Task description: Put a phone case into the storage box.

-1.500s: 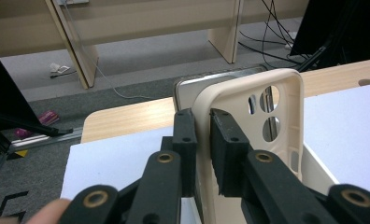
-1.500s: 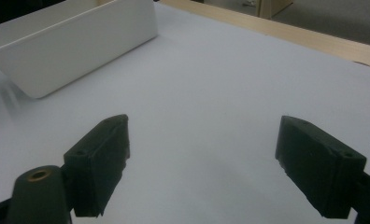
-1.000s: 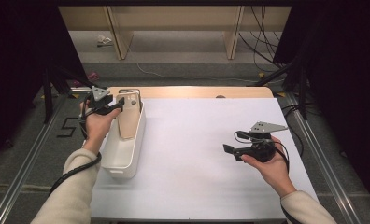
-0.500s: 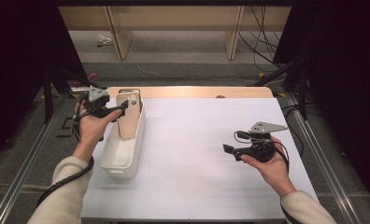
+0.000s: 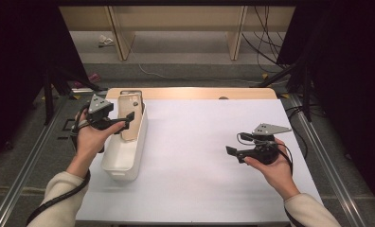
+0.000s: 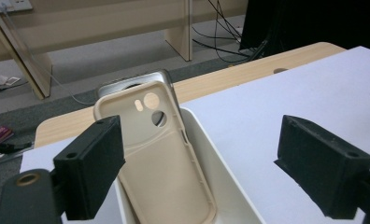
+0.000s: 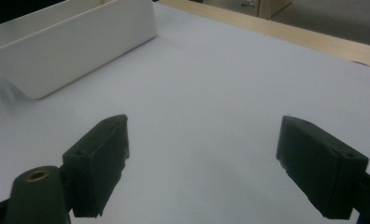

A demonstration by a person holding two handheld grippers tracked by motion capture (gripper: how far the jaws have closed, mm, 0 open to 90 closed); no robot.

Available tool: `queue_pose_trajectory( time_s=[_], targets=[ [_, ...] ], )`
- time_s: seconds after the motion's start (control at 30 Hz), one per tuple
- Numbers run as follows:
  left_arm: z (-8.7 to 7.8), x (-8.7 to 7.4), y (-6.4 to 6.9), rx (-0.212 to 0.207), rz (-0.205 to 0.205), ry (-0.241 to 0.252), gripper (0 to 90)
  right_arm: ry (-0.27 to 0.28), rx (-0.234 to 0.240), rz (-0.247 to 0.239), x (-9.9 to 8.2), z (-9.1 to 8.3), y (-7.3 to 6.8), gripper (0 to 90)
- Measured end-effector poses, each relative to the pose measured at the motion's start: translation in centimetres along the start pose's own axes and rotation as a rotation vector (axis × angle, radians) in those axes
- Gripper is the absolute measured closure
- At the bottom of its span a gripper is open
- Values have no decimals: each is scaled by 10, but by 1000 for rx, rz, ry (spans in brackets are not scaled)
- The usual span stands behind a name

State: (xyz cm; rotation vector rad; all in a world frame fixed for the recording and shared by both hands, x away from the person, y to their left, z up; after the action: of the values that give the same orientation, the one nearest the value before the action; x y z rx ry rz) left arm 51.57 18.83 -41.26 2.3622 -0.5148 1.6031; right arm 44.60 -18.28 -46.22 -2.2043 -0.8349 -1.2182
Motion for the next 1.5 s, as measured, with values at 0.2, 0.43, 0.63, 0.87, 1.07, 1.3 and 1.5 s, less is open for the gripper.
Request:
queue_pose_trajectory(
  time_s=[0.2, 0.43, 0.63, 0.87, 1.07, 1.3, 1.5],
  targets=[
    [-5, 0, 12, -28, 12, 3, 135, 2, -1, 1, 0, 0, 0, 179],
    [-13, -7, 31, -71, 58, 14, 131, 1, 1, 0, 0, 0, 0, 178],
    [-20, -11, 49, -129, 65, 39, 129, 2, 2, 1, 0, 0, -1, 173],
    [-26, -13, 62, -164, 83, 72, 130, 5, 3, 2, 1, -1, -1, 171],
    [-31, -22, 76, -206, 76, 55, 77, 7, 6, -2, 1, -2, -1, 165],
    [-37, -34, 84, -219, 103, 36, 29, 10, 3, 4, -3, -9, 1, 165],
    [-42, -42, 94, -232, 127, 56, 29, 14, 1, 5, -5, -13, 1, 165]
  ],
)
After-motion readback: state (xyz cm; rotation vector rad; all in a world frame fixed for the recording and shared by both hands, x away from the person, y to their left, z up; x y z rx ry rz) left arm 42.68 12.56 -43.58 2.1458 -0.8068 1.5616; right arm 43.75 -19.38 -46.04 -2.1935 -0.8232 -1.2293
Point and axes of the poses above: each handheld gripper's, and its own axes: z roughly forward along the jaws, x roughly out of its top, y roughly to its right, the point moved 10 cm from there along z, roughly forward along the jaws, and after that the axes turned 2 degrees about y, right-handed, at the moved point
